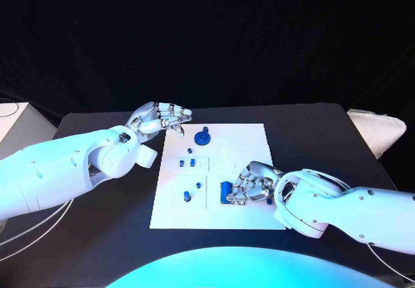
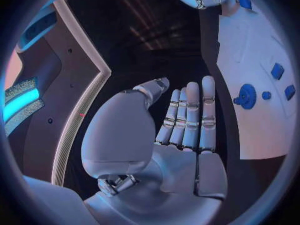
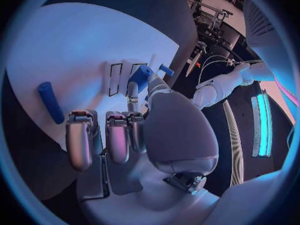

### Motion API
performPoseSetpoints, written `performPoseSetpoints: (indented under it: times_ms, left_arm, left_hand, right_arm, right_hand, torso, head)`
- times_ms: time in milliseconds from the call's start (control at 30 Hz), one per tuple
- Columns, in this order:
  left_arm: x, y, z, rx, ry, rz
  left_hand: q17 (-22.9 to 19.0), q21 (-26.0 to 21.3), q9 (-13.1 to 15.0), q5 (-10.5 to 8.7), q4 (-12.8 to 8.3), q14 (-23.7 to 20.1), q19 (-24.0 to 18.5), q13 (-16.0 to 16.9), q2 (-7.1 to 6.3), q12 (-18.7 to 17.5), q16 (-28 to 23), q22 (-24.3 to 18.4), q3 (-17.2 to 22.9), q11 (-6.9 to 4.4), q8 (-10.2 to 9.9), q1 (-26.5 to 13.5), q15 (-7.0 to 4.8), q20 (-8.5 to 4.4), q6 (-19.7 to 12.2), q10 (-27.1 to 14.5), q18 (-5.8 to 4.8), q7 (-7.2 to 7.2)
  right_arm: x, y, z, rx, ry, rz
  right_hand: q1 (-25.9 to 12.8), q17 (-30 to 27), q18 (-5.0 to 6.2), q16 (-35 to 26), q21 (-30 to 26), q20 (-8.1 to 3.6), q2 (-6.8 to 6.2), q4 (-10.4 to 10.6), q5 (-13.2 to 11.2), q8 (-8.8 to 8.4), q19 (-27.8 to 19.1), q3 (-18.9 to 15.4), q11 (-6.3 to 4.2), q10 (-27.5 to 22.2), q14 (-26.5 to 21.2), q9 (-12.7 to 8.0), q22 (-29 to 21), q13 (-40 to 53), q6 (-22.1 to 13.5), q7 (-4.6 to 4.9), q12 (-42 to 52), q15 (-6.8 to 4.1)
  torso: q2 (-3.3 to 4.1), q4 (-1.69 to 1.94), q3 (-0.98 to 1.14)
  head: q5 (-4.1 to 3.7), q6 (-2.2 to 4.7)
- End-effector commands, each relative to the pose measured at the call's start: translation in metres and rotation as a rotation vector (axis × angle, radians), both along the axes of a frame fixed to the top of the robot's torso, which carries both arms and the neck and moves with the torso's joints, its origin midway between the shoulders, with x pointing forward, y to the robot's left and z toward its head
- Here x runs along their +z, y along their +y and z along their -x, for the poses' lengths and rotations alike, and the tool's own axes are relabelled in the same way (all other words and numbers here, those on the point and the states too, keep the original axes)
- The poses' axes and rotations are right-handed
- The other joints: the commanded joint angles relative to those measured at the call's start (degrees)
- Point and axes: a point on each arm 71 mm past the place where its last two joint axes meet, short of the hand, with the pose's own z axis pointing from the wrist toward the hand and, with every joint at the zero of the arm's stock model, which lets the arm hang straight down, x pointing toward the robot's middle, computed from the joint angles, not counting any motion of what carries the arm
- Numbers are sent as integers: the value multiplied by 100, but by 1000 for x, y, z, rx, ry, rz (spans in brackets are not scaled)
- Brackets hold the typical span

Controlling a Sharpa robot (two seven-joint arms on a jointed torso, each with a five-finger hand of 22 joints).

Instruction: Assemble the parts on the task board

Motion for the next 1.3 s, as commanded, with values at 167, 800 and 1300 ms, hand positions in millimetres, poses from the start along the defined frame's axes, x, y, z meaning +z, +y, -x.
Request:
performPoseSetpoints:
  times_ms: [167,800,1300]
  left_arm:
    - [0,-1,0,-5,30,39]
    - [-2,1,-1,2,68,53]
    - [-3,2,-1,0,71,50]
  left_hand:
    - [0,-30,-7,21,37,7,35,-9,49,40,-7,-5,9,17,12,-9,27,-13,-4,-38,83,-35]
    - [-1,-33,-7,28,5,-3,46,-16,68,47,-11,-6,44,12,29,60,18,-22,4,-42,86,-39]
    - [-1,-33,-8,28,1,-4,47,-16,67,48,-11,-5,47,12,31,67,18,-23,5,-43,85,-38]
  right_arm:
    - [-2,-2,-2,-25,-2,15]
    - [-7,-1,2,39,49,47]
    - [-4,-2,2,30,-2,49]
  right_hand:
    - [-23,1507,-36,24,20,-32,77,2,13,-16,487,28,-35,511,609,-10,1391,1361,35,-12,-10,-27]
    - [46,1507,-13,24,-102,-24,-37,-38,-8,-40,458,41,-21,469,609,-37,1360,1311,-13,3,-92,-15]
    - [178,1507,-24,24,-43,-24,-11,-30,7,-32,471,131,-27,485,609,-47,1375,1334,4,-3,-62,-18]
  torso:
    - [-1,-6,1]
    - [2,-3,7]
    - [-1,-1,1]
  head:
    - [8,1]
    - [3,1]
    - [-9,1]
